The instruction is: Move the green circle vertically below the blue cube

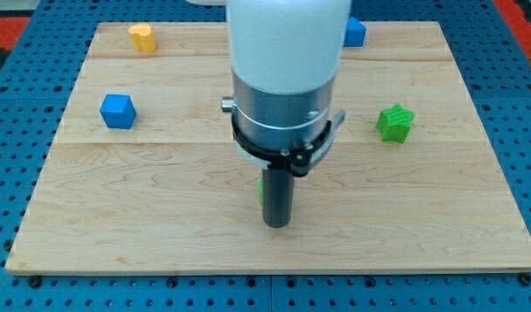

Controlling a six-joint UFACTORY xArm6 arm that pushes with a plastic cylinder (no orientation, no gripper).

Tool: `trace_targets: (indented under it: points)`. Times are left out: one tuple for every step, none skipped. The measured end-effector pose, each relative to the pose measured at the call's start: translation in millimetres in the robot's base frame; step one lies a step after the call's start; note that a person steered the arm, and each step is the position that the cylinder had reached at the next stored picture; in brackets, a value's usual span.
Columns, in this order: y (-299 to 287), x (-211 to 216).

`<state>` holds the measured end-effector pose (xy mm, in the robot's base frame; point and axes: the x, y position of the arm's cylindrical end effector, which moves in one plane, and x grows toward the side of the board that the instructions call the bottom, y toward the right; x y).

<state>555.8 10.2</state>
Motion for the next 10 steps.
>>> trace_targets:
  points:
    - [69.0, -13.7]
    - [111.6, -38.5]
    - [21.1, -23.3]
    - [-89.1, 0.6]
    - [-31.6, -14.6]
    - [-45.2, -41.1]
    - [-139.8, -41.2]
    - [-194.5, -53.5]
    - [-178.6, -103.6]
    - [-238.5, -104.7]
